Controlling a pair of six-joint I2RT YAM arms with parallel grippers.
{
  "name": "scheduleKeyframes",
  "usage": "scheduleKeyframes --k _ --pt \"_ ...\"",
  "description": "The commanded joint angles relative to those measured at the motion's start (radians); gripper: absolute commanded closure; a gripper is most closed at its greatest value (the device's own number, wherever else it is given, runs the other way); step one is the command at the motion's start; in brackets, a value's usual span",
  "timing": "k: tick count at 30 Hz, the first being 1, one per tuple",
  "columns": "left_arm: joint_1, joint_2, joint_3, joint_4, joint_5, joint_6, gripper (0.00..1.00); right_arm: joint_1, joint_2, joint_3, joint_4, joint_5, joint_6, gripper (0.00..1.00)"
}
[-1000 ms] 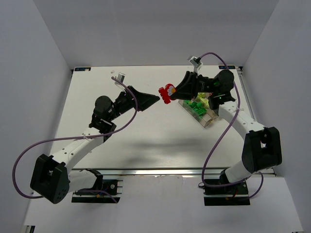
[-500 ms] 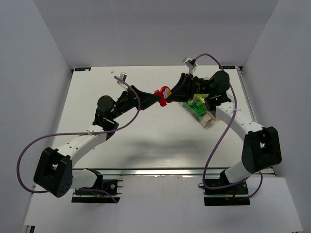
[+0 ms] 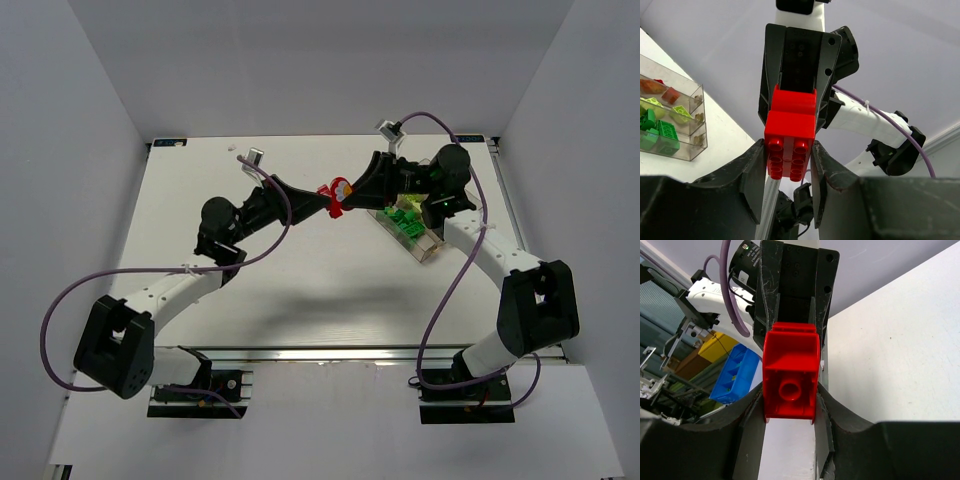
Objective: Sort the legos into containers by color
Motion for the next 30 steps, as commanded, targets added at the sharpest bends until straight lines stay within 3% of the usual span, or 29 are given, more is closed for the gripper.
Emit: scheduleKeyframes --k 1,7,10,11,12,13,14,16,18,22,30 --pt "0.0 0.0 -0.005 0.037 0.033 -0.034 1.0 -0.001 -0.003 0.011 0.022 -0.005 -0.049 1.0" --pt "0.061 -0.033 -0.063 0.04 0.039 -0.046 1.0 -0.104 0.024 0.064 0.011 -0.023 -0.07 1.0" --pt "0.099 -0.063 -0.099 0.026 0.05 -0.052 1.0 -0.174 0.041 0.111 -0.099 -0.028 -0.143 1.0" --pt "0.107 -0.073 -0.103 0.017 0.052 -0.048 1.0 -0.191 0.044 0.14 -0.154 -0.024 -0.241 1.0" --pt "0.112 -0.079 -0.108 0.009 0.055 -0.045 1.0 -0.216 0.043 0.162 -0.338 -0.013 -0.318 1.0" --pt "0.119 -0.084 -0.113 -0.006 0.055 -0.042 1.0 -0.225 0.044 0.192 -0.483 0.059 -0.422 1.0" --pt "0.121 -0.087 -0.111 -0.017 0.055 -0.034 1.0 -0.233 0.049 0.232 -0.644 0.123 -0.675 1.0" --pt "0.123 -0.092 -0.1 -0.052 0.055 -0.016 1.0 -0.239 0.061 0.335 -0.97 0.332 -0.873 1.0" --pt "0.123 -0.092 -0.088 -0.104 0.053 -0.002 1.0 -0.251 0.063 0.361 -1.058 0.47 -1.042 1.0" --pt "0.123 -0.096 -0.062 -0.179 0.049 0.049 1.0 -0.29 0.115 0.438 -1.23 0.731 -1.22 1.0" --pt "0.121 -0.099 -0.022 -0.27 0.046 0.092 1.0 -0.445 0.423 0.783 -1.549 0.897 -1.495 1.0"
